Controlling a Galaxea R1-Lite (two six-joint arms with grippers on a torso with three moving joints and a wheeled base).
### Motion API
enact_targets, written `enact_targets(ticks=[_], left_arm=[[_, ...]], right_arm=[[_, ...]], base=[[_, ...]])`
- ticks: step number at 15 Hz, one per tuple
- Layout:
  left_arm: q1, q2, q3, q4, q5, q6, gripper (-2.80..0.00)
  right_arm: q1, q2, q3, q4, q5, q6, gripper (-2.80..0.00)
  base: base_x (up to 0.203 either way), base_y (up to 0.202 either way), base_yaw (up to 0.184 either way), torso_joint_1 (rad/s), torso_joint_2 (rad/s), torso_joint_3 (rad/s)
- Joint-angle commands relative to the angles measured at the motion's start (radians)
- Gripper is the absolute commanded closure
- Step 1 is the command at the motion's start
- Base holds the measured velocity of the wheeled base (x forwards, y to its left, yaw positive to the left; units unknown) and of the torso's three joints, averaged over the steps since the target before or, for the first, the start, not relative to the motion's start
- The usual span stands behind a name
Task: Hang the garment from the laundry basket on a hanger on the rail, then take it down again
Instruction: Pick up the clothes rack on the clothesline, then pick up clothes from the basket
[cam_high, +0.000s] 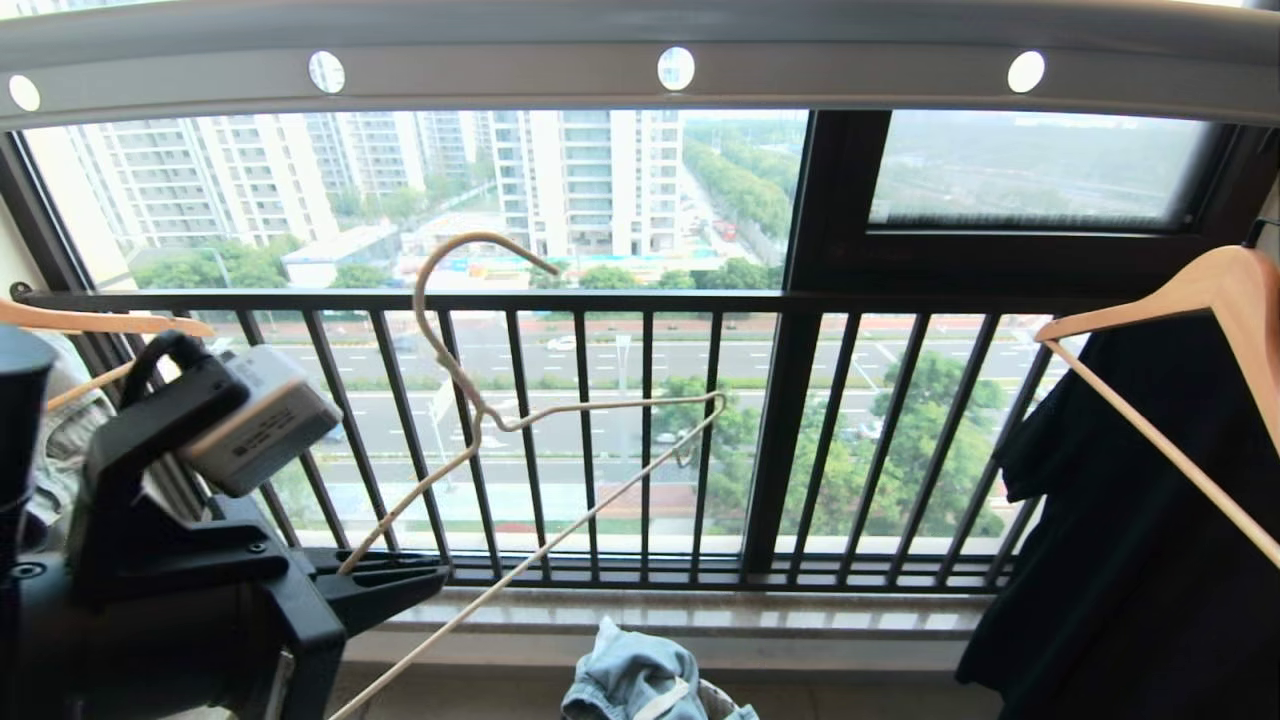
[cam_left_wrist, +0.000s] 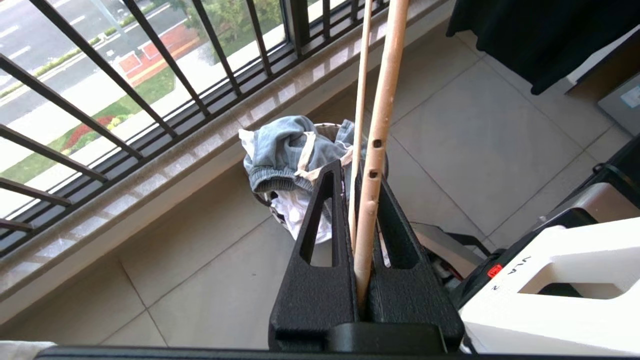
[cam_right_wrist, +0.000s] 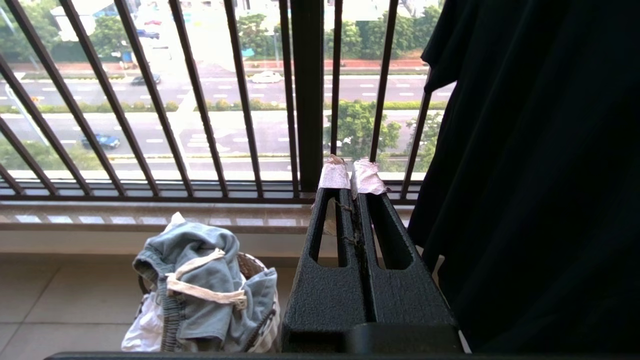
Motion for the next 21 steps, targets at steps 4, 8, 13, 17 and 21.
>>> enact_targets(ticks=[4, 8, 13, 17, 21], left_arm=[[0.001, 0.128, 0.047, -0.123, -0.002, 0.056, 0.0], [0.002, 0.162, 0.053, -0.125, -0.062, 0.05, 0.0], [0.001, 0.213, 0.065, -0.126, -0.072, 0.043, 0.0], [0.001, 0.21, 0.067, -0.127, -0.072, 0.043, 0.0], [0.001, 0.21, 0.067, -0.129, -0.072, 0.045, 0.0]], right_arm=[[0.0, 0.0, 0.0, 0.0, 0.0, 0.0, 0.0], [0.0, 0.0, 0.0, 0.0, 0.0, 0.0, 0.0], [0.0, 0.0, 0.0, 0.0, 0.0, 0.0, 0.0], [0.0, 0.0, 0.0, 0.0, 0.0, 0.0, 0.0], [0.0, 0.0, -0.001, 0.0, 0.0, 0.0, 0.0]], base=[[0.0, 0.0, 0.0, 0.0, 0.0, 0.0], [0.0, 0.0, 0.0, 0.0, 0.0, 0.0], [0.0, 0.0, 0.0, 0.0, 0.0, 0.0], [0.0, 0.0, 0.0, 0.0, 0.0, 0.0], [0.0, 0.0, 0.0, 0.0, 0.0, 0.0]])
